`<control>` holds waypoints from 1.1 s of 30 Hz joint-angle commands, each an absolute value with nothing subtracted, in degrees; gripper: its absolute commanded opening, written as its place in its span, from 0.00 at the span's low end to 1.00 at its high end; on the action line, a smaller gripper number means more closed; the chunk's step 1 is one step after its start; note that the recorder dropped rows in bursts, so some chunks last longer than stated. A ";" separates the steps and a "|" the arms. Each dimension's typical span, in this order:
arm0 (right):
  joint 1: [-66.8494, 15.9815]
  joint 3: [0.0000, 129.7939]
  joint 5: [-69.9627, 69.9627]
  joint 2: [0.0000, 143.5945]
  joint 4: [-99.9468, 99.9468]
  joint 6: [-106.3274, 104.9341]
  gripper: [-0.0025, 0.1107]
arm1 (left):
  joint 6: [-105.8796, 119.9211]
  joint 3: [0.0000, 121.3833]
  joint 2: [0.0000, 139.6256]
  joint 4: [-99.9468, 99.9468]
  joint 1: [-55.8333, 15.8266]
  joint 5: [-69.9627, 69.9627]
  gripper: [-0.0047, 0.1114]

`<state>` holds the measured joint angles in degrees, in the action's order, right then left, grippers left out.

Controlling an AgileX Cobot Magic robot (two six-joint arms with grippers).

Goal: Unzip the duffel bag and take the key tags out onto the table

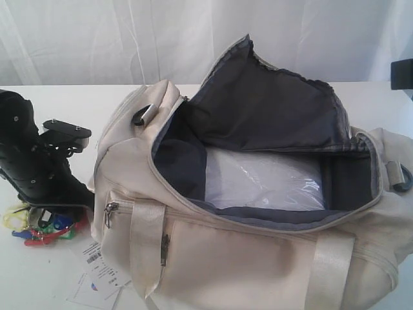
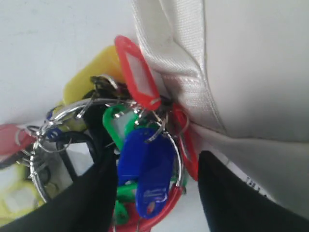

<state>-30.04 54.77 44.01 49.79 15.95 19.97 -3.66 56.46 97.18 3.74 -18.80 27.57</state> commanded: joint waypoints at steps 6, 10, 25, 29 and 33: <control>-29.81 54.58 43.18 49.61 15.64 20.35 0.02 | 0.00 65.82 93.23 0.88 -18.95 43.55 0.55; -29.81 54.58 43.18 49.61 15.64 20.35 0.02 | 0.00 74.27 83.83 -0.44 -18.95 55.41 0.54; -29.81 54.58 43.18 49.61 15.22 20.35 0.02 | 0.00 61.26 51.97 -5.83 -18.95 51.80 0.04; -29.81 54.58 43.05 49.61 15.22 20.35 0.02 | 0.00 61.26 50.97 -5.72 -18.95 51.95 0.04; -29.81 54.58 42.80 49.61 15.22 20.35 0.02 | 0.00 61.26 50.74 -5.72 -18.95 51.95 0.04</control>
<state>-30.04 54.77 43.61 49.79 15.28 20.08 0.00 61.68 51.40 -4.91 -18.80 51.14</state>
